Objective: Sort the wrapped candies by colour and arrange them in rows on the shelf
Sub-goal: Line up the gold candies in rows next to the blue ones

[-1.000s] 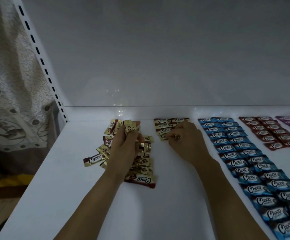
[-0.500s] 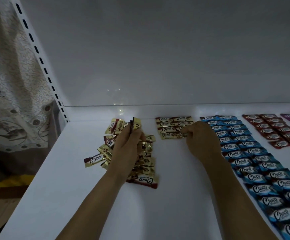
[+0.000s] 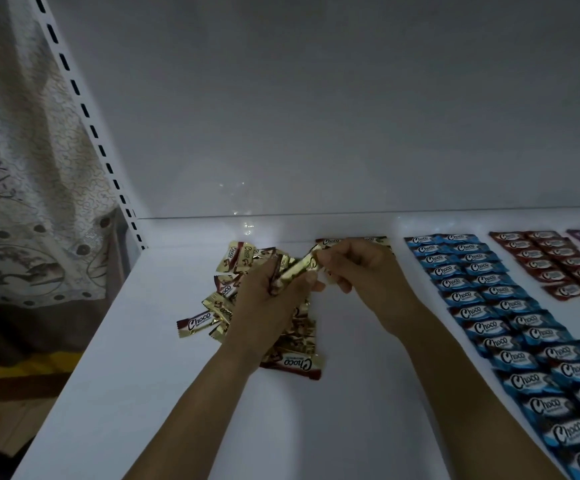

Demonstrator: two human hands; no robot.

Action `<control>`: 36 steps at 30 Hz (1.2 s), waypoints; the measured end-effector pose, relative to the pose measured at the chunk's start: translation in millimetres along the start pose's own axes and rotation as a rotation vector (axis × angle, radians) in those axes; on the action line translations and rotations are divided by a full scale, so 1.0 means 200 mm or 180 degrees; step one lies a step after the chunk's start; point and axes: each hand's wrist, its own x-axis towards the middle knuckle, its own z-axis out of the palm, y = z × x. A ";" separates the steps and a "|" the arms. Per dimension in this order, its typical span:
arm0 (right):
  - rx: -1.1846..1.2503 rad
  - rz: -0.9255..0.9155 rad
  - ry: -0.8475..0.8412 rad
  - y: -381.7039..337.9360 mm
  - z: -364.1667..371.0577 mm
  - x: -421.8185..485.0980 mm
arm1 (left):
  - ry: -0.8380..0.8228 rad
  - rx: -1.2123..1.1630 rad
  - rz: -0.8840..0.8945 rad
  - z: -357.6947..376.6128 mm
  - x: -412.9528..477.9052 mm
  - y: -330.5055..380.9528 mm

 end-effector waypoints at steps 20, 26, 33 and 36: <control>0.0682 0.0021 -0.0083 0.02 0.02 0.00 | 0.0690 -0.0900 -0.0612 -0.04 0.04 -0.03; 0.0919 0.0030 0.0048 0.03 0.04 0.01 | 0.0722 -0.0605 -0.0354 -0.03 0.03 -0.04; 0.1399 0.0092 0.0415 0.01 0.06 0.03 | 0.0575 -0.0493 -0.0237 -0.01 0.02 -0.05; 0.0481 -0.0056 0.0714 -0.02 -0.04 0.01 | 0.0632 -0.0340 -0.0261 0.00 0.03 -0.06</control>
